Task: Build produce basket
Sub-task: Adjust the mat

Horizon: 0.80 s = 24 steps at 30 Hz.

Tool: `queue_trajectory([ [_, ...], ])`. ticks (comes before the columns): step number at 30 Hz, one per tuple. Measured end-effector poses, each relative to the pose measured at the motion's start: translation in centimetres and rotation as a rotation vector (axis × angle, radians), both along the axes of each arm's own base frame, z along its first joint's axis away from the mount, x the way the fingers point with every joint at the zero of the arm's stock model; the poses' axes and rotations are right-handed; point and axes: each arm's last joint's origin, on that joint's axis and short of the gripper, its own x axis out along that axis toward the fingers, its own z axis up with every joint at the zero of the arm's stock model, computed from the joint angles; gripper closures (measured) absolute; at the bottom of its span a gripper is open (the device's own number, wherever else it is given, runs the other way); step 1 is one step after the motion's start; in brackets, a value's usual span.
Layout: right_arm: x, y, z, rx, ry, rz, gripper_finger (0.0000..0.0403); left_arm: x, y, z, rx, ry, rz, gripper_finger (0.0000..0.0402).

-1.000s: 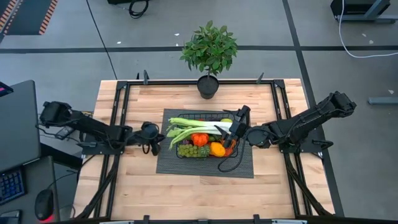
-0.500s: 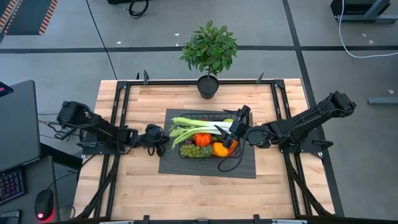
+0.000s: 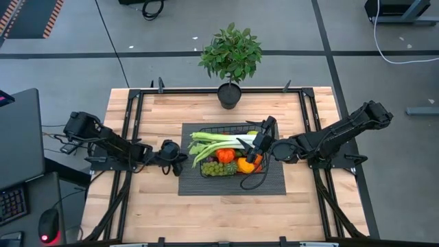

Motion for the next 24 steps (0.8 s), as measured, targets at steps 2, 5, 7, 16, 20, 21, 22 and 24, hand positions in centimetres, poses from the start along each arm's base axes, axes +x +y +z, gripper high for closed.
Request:
queue_trajectory([
  [2,0.00,0.00,-0.01,0.000,0.001,0.000,0.0054,-0.03,-0.02,-0.02,0.001,0.002,-0.001,0.0360],
  [5,0.00,0.00,-0.01,0.000,0.001,0.000,0.0054,-0.05,-0.06,-0.03,0.003,0.004,-0.003,0.0360],
  [7,0.00,0.00,-0.01,0.000,0.001,0.000,0.0054,-0.06,-0.05,-0.03,0.008,0.003,0.001,0.0358],
  [16,-0.04,0.00,0.00,-0.008,0.001,-0.014,0.0054,-0.14,-0.01,0.02,0.062,0.013,-0.024,0.0340],
  [20,-0.13,0.19,-0.01,-0.017,0.004,-0.020,0.0054,-0.25,0.05,-0.10,0.067,0.031,-0.010,0.0336],
  [21,-0.14,0.24,-0.01,-0.017,0.004,-0.018,0.0054,-0.27,0.05,-0.11,0.065,0.032,-0.006,0.0336],
  [22,-0.15,0.25,0.00,-0.017,0.005,-0.018,0.0054,-0.27,0.06,-0.11,0.064,0.033,-0.003,0.0336],
  [24,-0.15,0.24,-0.01,-0.017,0.005,-0.019,0.0054,-0.27,0.06,-0.11,0.062,0.032,0.002,0.0337],
])
